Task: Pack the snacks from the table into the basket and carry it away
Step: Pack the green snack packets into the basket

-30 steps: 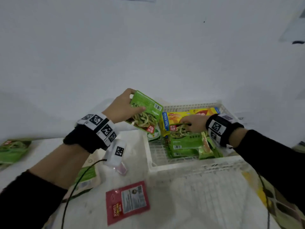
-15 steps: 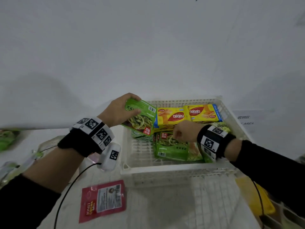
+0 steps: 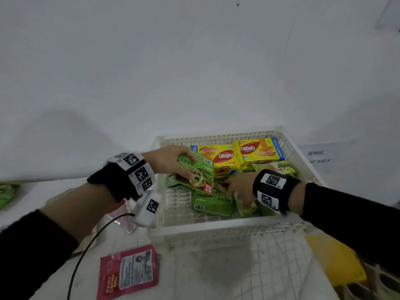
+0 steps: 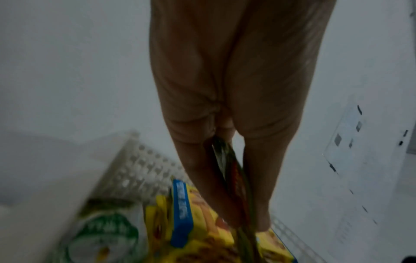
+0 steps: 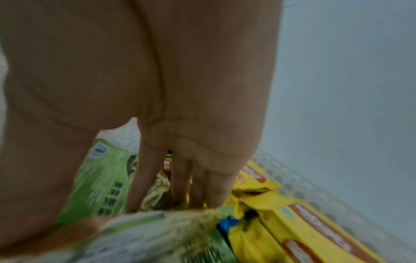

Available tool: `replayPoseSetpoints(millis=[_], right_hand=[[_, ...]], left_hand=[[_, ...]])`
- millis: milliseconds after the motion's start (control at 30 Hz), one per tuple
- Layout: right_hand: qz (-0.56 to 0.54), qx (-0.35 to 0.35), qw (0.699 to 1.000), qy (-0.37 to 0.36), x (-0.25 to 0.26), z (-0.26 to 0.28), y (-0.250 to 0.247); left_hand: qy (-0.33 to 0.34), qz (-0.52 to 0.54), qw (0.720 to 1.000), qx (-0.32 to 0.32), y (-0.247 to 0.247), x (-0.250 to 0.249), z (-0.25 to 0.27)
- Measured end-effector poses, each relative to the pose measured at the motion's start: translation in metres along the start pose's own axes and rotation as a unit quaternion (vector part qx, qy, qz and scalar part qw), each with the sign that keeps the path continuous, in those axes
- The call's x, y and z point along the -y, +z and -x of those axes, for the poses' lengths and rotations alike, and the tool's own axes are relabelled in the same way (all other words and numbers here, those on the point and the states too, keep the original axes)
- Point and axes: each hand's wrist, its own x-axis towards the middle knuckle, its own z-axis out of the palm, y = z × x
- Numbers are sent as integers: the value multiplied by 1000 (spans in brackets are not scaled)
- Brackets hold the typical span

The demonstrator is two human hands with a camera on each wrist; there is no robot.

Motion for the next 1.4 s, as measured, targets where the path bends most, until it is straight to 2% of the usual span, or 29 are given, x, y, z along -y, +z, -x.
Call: replayPoseSetpoints(millis=[100, 167, 267, 433, 633, 700, 833, 867, 967, 1067, 1100, 1200, 1267, 1400], right_hand=[[9, -46, 999, 7, -13, 17, 12], [-22, -74, 997, 23, -25, 28, 17], [-64, -123, 990, 34, -40, 38, 26], [-31, -143, 987, 64, -38, 34, 26], [-74, -118, 989, 42, -50, 30, 26], [-78, -124, 988, 40, -51, 27, 28], [-75, -141, 986, 39, -47, 22, 29], [-73, -147, 986, 39, -47, 22, 29], [-77, -156, 984, 36, -47, 19, 32], [-89, -162, 982, 37, -49, 18, 33], [-93, -160, 982, 39, -50, 18, 33], [-83, -151, 984, 41, -49, 18, 35], [-67, -162, 983, 47, -47, 17, 37], [-50, -174, 982, 58, -46, 13, 41]], left_hand=[[-21, -103, 992, 73, 19, -13, -13], [-32, -163, 980, 113, 29, -21, -23], [-30, -231, 961, 148, 35, -39, -36], [-22, -253, 955, 156, 43, -65, -56], [-63, -226, 956, 173, 67, -33, -66], [-53, -296, 939, 168, 78, -22, -65], [-52, -473, 861, 182, 89, -17, -65], [-53, -490, 853, 174, 90, -16, -67], [-53, -456, 877, 137, 98, -11, -74], [-53, -455, 879, 132, 107, 2, -75], [-50, -468, 873, 127, 112, 7, -79], [-30, -540, 830, 137, 118, -1, -79], [-37, -552, 820, 147, 117, -15, -75], [-27, -494, 859, 134, 112, -12, -74]])
